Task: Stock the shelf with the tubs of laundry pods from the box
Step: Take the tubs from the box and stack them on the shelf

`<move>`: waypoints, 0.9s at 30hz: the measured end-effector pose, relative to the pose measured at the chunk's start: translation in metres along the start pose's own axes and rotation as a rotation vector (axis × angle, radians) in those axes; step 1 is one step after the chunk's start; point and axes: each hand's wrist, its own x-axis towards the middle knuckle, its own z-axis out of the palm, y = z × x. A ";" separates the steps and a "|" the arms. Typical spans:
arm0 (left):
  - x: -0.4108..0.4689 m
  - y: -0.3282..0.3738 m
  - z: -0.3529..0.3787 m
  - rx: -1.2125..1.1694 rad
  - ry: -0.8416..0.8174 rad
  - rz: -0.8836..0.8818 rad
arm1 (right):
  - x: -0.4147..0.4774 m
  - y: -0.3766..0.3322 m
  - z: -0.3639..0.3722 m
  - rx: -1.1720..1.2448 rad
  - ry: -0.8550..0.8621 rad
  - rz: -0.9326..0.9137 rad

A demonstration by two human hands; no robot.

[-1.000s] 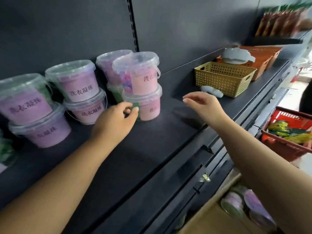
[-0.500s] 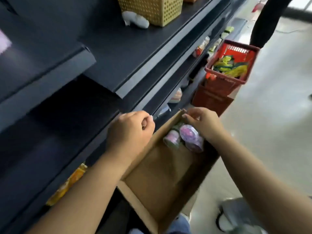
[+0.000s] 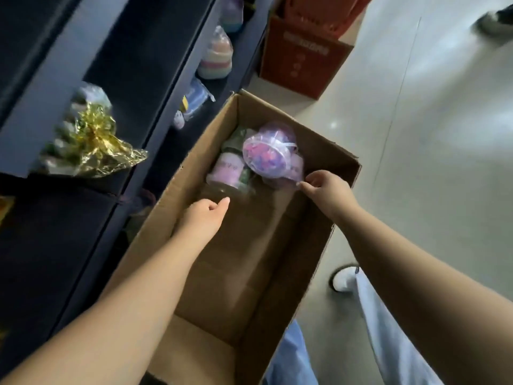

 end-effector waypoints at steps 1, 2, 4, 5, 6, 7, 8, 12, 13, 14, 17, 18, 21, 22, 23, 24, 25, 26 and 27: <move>0.017 0.000 0.007 -0.089 -0.018 -0.044 | 0.012 -0.003 0.004 0.032 0.015 0.007; 0.035 -0.001 0.014 -0.189 -0.030 -0.099 | 0.025 -0.005 0.010 0.056 0.029 0.008; 0.066 -0.005 0.026 -0.328 -0.030 -0.202 | 0.048 -0.013 0.021 0.076 0.050 0.001; 0.077 -0.005 0.030 -0.353 -0.030 -0.240 | 0.057 -0.016 0.027 0.079 0.057 -0.010; 0.086 -0.005 0.033 -0.380 -0.037 -0.273 | 0.064 -0.019 0.031 0.073 0.067 -0.028; 0.096 -0.004 0.037 -0.420 -0.049 -0.301 | 0.071 -0.020 0.037 0.064 0.079 -0.043; 0.104 -0.002 0.040 -0.463 -0.064 -0.329 | 0.078 -0.021 0.041 0.066 0.096 -0.054; 0.121 0.007 0.049 -0.611 -0.096 -0.363 | 0.089 -0.020 0.047 0.077 0.176 -0.007; 0.122 0.009 0.050 -0.658 -0.087 -0.362 | 0.090 -0.019 0.047 0.067 0.181 0.017; 0.124 0.010 0.051 -0.711 -0.082 -0.359 | 0.090 -0.018 0.047 0.058 0.179 0.024; 0.121 0.005 0.046 -0.887 -0.110 -0.393 | 0.083 -0.018 0.046 0.036 0.164 0.006; 0.120 0.004 0.044 -0.934 -0.171 -0.410 | 0.079 -0.021 0.044 0.052 0.163 0.007; 0.116 0.010 0.041 -0.933 -0.362 -0.448 | 0.060 -0.029 0.033 0.181 0.245 0.019; 0.118 0.014 0.041 -0.921 -0.345 -0.447 | 0.052 -0.029 0.030 0.233 0.281 0.032; 0.121 0.018 0.043 -0.909 -0.299 -0.440 | 0.044 -0.029 0.029 0.306 0.302 0.053; 0.126 0.019 0.047 -0.889 -0.242 -0.429 | 0.036 -0.026 0.030 0.396 0.305 0.086; 0.129 0.021 0.052 -0.856 -0.178 -0.407 | 0.026 -0.022 0.033 0.502 0.291 0.133; 0.132 0.021 0.055 -0.821 -0.114 -0.376 | 0.018 -0.016 0.038 0.608 0.264 0.197; 0.132 0.018 0.058 -0.791 -0.059 -0.344 | 0.008 -0.009 0.046 0.698 0.232 0.280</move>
